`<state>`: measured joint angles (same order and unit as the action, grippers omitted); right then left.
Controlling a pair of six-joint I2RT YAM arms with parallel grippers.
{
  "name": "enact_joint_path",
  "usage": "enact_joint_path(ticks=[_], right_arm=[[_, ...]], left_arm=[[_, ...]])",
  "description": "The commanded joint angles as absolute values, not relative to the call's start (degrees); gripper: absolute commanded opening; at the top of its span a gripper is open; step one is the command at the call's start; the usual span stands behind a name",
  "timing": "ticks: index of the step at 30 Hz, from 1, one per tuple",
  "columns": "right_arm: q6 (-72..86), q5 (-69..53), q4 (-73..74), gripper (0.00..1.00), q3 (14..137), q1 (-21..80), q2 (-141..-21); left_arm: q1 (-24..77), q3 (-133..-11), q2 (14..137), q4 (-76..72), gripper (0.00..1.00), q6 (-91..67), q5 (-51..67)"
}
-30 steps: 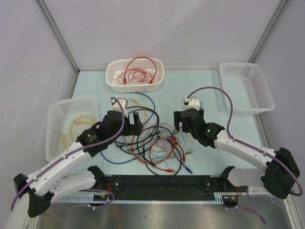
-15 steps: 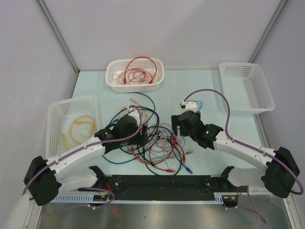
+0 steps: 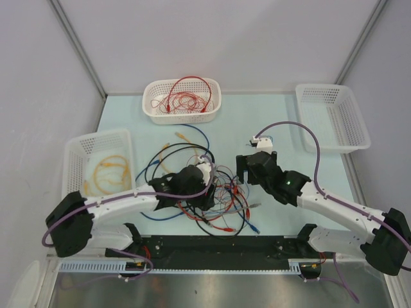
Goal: Untangle the cables
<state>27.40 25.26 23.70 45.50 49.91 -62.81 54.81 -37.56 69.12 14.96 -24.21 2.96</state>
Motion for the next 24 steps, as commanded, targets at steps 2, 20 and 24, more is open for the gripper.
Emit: enact_joint_path(ticks=[2, 20, 24], right_arm=[[28.65, 28.3, 25.4, 0.96, 45.26, 50.19, -60.56], [26.98, 31.73, 27.42, 0.98, 43.51, 50.1, -57.13], [26.46, 31.64, 27.16, 0.98, 43.51, 49.83, -56.25]], left_arm=[[55.02, -44.46, 80.75, 16.26, 0.59, -22.07, -5.27], [54.93, -49.84, 94.76, 17.75, 0.02, -25.22, -12.22], [55.02, -50.97, 87.65, 21.95, 0.0, -25.4, -12.48]])
